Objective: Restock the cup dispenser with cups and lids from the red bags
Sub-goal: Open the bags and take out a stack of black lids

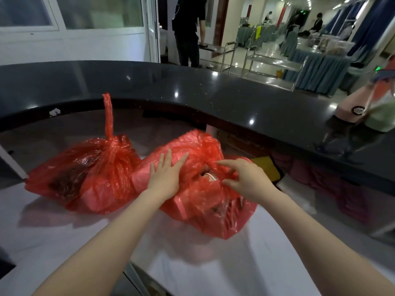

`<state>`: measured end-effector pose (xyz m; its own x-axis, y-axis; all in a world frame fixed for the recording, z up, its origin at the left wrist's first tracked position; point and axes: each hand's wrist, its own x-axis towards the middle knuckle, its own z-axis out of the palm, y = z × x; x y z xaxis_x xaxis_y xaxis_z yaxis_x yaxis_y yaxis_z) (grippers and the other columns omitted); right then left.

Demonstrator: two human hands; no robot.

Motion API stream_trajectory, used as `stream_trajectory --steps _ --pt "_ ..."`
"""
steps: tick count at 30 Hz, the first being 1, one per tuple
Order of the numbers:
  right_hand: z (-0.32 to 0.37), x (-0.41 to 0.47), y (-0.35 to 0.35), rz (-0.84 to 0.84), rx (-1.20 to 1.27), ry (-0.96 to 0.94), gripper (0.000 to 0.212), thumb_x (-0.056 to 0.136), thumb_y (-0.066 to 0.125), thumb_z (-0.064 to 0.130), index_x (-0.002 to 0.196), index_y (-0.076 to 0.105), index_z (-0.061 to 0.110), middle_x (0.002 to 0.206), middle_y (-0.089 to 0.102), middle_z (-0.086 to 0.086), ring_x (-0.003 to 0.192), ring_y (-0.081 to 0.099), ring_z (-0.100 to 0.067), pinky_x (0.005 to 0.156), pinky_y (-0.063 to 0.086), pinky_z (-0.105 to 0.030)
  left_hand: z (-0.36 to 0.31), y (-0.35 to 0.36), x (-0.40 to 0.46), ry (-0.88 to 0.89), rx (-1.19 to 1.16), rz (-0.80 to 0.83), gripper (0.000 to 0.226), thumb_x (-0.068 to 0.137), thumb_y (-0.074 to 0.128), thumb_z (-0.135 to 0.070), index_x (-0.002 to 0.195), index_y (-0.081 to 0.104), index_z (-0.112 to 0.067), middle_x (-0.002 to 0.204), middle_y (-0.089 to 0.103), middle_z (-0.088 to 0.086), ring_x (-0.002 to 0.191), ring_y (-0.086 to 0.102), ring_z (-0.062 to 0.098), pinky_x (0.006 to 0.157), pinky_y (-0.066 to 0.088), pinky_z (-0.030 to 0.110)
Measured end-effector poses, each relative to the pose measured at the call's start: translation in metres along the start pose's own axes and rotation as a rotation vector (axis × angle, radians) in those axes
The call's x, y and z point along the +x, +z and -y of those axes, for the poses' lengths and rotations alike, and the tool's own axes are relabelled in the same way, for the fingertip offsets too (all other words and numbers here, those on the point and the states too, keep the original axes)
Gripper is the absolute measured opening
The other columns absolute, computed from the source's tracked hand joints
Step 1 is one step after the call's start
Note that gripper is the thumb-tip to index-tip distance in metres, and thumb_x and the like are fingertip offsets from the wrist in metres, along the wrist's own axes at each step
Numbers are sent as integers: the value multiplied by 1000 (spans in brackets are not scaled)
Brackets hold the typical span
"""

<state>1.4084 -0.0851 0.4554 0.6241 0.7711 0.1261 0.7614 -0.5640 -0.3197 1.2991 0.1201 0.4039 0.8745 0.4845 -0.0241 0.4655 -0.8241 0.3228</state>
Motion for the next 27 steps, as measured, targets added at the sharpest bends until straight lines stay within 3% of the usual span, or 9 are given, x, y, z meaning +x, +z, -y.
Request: stream_trajectory --steps 6,8,10,14,17,21,23,25,27 --pt "-2 -13 2 -100 61 24 28 88 64 33 116 68 34 104 67 11 96 58 -9 75 41 -23 -47 -14 -21 158 -619 -194 58 84 56 -8 139 47 -24 149 41 0 141 31 17 111 23 24" --pt "-1 -16 1 -131 113 36 21 89 63 29 109 72 32 107 70 15 98 60 -6 75 40 -19 -58 -13 -26 189 -529 -227 52 87 63 -22 137 50 -24 138 53 -3 129 46 14 104 33 22" --pt "-2 -21 1 -164 160 52 18 88 64 26 101 75 32 103 71 16 95 60 -3 75 40 -16 -61 -8 -27 174 -374 -246 52 85 68 -25 134 53 -26 129 59 -1 118 55 18 102 42 32" --pt "-10 -30 -4 -255 260 109 14 84 68 22 88 78 32 83 69 21 74 57 3 71 44 -17 -55 -4 -27 95 -310 -300 19 86 64 -25 103 71 -27 105 67 -2 100 60 20 87 47 38" --pt "-23 -32 -12 -355 310 241 15 87 61 18 87 73 27 80 65 16 75 60 -6 71 48 -26 -42 -7 -23 -39 -393 -414 17 87 56 -15 96 70 -18 100 68 4 97 60 26 77 44 33" --pt "-47 -37 -21 -418 412 479 19 92 48 12 91 62 23 92 66 4 89 61 -18 77 47 -31 -12 -17 -20 -354 -561 -540 22 95 49 -18 111 58 -7 102 63 14 100 59 37 75 38 36" --pt "-51 -42 -21 -422 435 519 18 92 47 11 101 59 20 98 64 2 93 60 -21 78 47 -33 -7 -21 -24 -372 -656 -579 32 93 54 -20 123 46 -11 108 59 7 100 59 32 80 42 38" --pt "-44 -47 -19 -455 364 429 33 87 54 9 119 52 17 110 59 0 101 55 -20 84 42 -30 -13 -24 -32 -270 -686 -657 46 87 61 -14 127 38 -20 117 54 -3 101 56 20 86 43 35" --pt "-29 -49 -20 -566 195 144 48 78 61 1 124 52 9 121 55 -7 115 49 -25 98 37 -30 -26 -26 -40 -130 -648 -772 37 84 59 -3 112 43 -21 126 51 -5 106 54 15 85 40 17"
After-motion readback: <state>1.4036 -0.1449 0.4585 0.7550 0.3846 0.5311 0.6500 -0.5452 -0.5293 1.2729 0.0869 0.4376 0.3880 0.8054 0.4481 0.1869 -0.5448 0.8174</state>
